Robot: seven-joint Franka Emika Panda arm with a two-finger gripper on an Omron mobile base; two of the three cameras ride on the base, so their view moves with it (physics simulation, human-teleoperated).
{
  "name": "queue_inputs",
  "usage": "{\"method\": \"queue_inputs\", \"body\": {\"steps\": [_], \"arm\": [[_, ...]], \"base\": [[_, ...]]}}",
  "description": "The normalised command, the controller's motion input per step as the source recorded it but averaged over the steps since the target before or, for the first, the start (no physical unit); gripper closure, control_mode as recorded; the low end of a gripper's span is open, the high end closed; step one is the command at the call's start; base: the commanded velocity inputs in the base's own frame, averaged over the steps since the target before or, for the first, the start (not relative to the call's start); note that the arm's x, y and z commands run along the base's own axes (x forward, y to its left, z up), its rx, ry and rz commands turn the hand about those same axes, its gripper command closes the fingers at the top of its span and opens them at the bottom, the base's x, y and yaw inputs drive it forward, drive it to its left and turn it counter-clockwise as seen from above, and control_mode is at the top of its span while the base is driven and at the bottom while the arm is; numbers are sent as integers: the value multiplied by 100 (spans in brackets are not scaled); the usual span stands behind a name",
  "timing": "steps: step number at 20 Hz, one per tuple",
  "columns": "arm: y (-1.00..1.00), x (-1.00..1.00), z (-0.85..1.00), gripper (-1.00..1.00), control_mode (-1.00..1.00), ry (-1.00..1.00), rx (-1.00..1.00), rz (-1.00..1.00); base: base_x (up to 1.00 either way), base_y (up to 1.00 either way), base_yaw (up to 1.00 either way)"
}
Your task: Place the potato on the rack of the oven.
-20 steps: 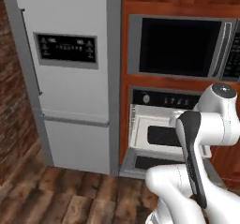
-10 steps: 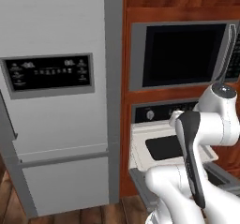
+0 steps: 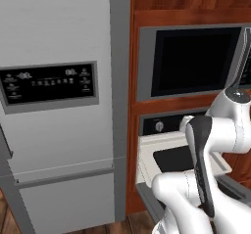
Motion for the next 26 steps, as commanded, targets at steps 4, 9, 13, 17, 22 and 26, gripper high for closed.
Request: {"method": "queue_inputs", "body": {"steps": [4,9,13,17,22,26], "arm": [[-10,14,0,100,-100,0,0,2],[-70,34,-15,100,-100,0,2,13],[-100,4,-44,100,-100,-1,21,19],[-100,19,-69,100,-100,-1,24,23],[-100,54,-89,100,-100,0,11,21],[-81,86,-93,100,-100,0,0,19]], "base": [[0,0,0],[0,0,0],[0,0,0],[0,0,0],[0,0,0],[0,0,0]]}}
